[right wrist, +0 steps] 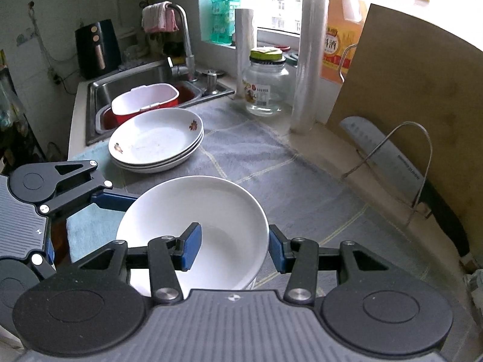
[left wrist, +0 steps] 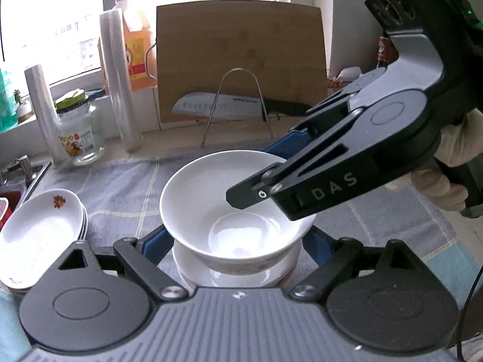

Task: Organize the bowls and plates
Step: 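Carry the pink-patterned bowl with both grippers and lower it into the nested white bowls, then open both grippers and release the nested bowl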

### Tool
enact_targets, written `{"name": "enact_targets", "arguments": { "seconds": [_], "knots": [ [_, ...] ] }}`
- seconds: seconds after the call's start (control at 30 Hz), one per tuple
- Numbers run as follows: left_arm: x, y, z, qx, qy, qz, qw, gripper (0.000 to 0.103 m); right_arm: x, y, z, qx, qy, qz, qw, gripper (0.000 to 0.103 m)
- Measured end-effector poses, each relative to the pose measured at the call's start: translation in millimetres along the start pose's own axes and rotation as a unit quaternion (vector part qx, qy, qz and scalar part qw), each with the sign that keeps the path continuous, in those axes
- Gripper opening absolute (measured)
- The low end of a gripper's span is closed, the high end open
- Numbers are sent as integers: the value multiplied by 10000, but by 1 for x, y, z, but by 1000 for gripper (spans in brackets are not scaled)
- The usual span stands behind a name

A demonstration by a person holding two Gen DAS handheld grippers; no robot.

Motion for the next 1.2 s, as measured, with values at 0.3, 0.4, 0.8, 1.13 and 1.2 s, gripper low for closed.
{"name": "enact_targets", "arguments": {
  "seconds": [0.3,0.4,0.8,1.13,1.2],
  "knots": [
    [-5,-8,-6,-137,-48,-17,9999,91,-2,-8,-9,-121,14,-128,9998,53],
    [-5,-10,-8,-180,-46,-37,9998,91,-3,-9,-10,-135,20,-165,9998,53],
    [-7,-12,-10,-209,-52,-40,9998,96,-3,-14,-15,-181,78,-207,9996,54],
    [-13,-20,2,-278,-79,-63,9996,97,-4,-17,-6,-127,-14,-205,9997,91],
    [-15,-22,7,-265,-101,-60,9996,97,-6,-17,-3,-97,-16,-188,9998,96]
  ]
}}
Point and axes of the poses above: each gripper's, at about its wrist camera, not at the fingertips, and z roughly against the way its jaws point, x to its right, y to its top, the point moved 10 cm from there along -z, roughly the way its jaws point, and after that the axes turned 13 degrees about z, right-handed, at the moved point
